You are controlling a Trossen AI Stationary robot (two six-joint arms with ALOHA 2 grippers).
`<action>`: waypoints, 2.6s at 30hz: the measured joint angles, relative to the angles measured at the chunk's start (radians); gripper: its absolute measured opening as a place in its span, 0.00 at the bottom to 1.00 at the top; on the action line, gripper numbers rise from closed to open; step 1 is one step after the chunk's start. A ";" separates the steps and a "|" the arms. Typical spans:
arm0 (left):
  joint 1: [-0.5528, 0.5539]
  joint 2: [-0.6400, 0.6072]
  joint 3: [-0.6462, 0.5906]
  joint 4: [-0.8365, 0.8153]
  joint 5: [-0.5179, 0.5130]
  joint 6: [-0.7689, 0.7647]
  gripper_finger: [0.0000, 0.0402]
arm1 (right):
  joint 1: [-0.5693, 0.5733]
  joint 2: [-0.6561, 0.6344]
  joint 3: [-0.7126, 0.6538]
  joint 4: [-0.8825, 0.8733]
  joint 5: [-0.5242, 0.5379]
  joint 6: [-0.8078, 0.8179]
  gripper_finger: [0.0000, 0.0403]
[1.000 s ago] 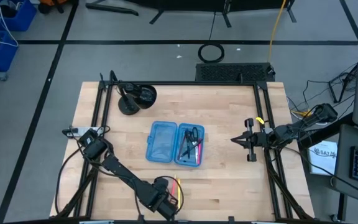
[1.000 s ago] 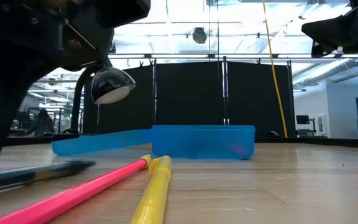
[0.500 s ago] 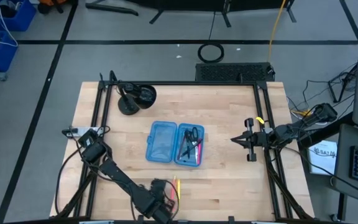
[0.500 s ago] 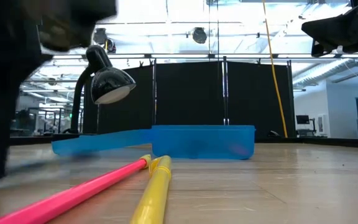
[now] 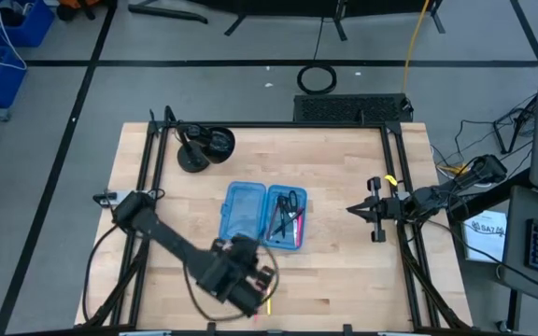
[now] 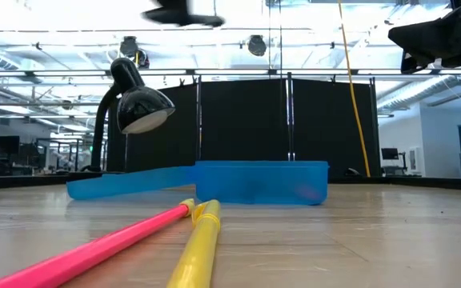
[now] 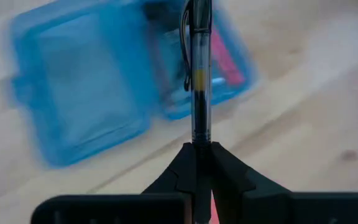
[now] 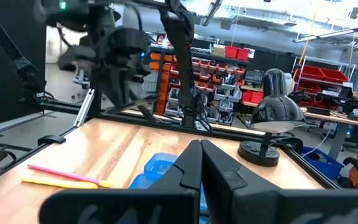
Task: Pick & place school supplies into a supply box
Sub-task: Put the black pen into the blue box
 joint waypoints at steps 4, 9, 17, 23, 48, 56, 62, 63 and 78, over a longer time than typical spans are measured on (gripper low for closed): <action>0.073 -0.038 -0.001 0.142 0.014 0.205 0.07 | 0.000 0.000 0.000 0.003 0.000 0.006 0.00; 0.179 -0.047 0.001 0.244 0.071 0.411 0.07 | 0.000 0.000 0.000 -0.006 0.000 0.034 0.00; 0.320 -0.040 -0.017 0.346 0.201 0.625 0.07 | 0.000 0.000 0.000 -0.050 0.000 0.092 0.00; 0.422 -0.043 -0.077 0.329 0.271 0.613 0.07 | 0.000 0.000 0.000 -0.067 0.000 0.116 0.00; 0.493 -0.004 -0.417 0.604 0.419 0.311 0.08 | 0.000 0.000 0.000 -0.074 0.000 0.086 0.00; 0.500 -0.005 -0.417 0.608 0.397 0.328 0.08 | 0.000 0.000 0.000 -0.069 0.000 0.086 0.00; 0.490 -0.006 -0.417 0.607 0.385 0.297 0.08 | 0.000 0.000 0.000 -0.067 -0.001 0.085 0.00; 0.487 -0.006 -0.417 0.607 0.372 0.285 0.08 | 0.000 0.000 0.000 -0.067 0.000 0.084 0.00; 0.480 0.039 -0.417 0.627 0.412 0.302 0.08 | 0.000 0.000 0.000 -0.062 -0.001 0.086 0.00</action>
